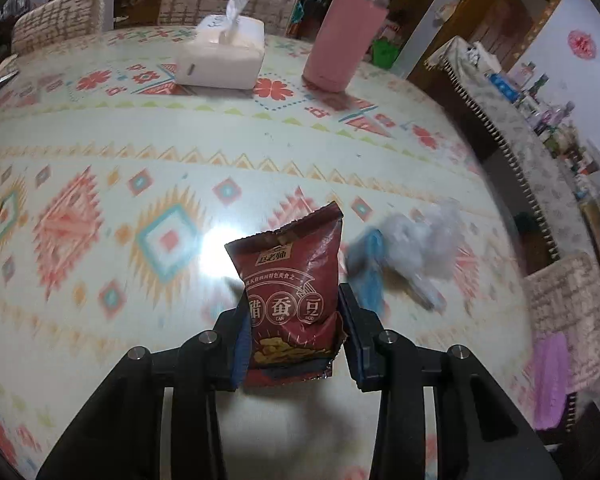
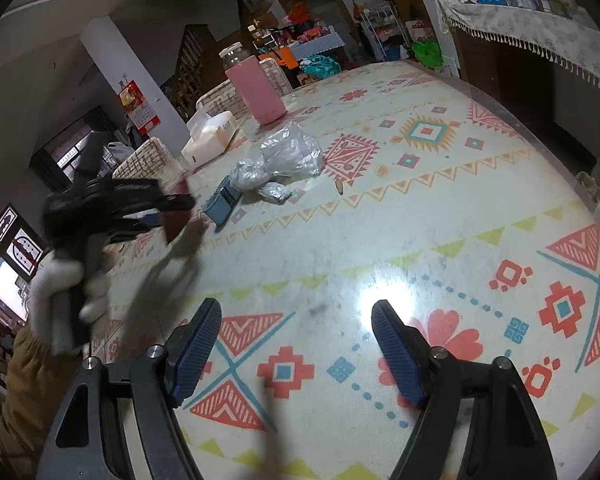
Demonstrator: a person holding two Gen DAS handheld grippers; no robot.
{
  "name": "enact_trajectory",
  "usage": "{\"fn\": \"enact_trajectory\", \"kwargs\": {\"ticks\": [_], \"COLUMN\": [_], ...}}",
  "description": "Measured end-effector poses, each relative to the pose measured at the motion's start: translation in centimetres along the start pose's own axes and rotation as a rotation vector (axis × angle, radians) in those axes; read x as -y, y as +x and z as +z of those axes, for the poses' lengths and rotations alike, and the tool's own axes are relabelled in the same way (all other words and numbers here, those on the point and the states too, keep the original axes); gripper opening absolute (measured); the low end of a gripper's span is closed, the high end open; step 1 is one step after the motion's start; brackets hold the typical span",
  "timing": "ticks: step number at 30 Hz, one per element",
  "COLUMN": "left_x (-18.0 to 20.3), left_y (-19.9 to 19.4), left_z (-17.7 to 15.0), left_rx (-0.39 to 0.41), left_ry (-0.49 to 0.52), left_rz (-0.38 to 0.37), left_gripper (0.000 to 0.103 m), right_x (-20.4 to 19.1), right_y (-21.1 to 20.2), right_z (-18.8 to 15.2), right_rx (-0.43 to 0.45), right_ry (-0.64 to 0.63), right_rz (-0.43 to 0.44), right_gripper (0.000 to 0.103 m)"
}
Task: Collect trash
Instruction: 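Grasp the red snack bag with the left tool while the right tool grasps the clear plastic bag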
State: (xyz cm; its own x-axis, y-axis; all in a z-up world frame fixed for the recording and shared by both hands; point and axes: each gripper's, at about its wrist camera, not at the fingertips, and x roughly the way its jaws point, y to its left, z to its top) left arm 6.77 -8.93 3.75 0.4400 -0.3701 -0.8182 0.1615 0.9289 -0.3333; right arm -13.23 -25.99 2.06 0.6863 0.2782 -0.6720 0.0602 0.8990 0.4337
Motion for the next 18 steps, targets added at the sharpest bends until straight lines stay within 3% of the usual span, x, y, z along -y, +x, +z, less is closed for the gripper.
{"fn": "enact_trajectory", "kwargs": {"ticks": [4, 11, 15, 18], "left_x": [-0.8, -2.0, -2.9, -3.4], "left_y": [-2.3, -2.6, -2.1, -1.7], "left_z": [-2.2, -3.2, -3.5, -3.7], "left_rx": [0.036, 0.114, 0.11, 0.101], "left_ry": [-0.038, -0.015, -0.007, -0.012], "left_rz": [-0.049, 0.011, -0.005, 0.01], "left_gripper": [0.037, 0.038, 0.038, 0.038], "right_x": [0.0, -0.3, -2.6, -4.9], "right_y": [0.3, 0.7, 1.5, 3.6], "right_z": [0.0, 0.1, 0.9, 2.8], "right_rx": [-0.013, -0.025, 0.01, -0.032], "right_ry": [0.002, -0.012, -0.109, -0.141], "right_rz": [-0.012, -0.035, -0.099, -0.094], "right_gripper": [0.082, 0.084, 0.085, 0.085]}}
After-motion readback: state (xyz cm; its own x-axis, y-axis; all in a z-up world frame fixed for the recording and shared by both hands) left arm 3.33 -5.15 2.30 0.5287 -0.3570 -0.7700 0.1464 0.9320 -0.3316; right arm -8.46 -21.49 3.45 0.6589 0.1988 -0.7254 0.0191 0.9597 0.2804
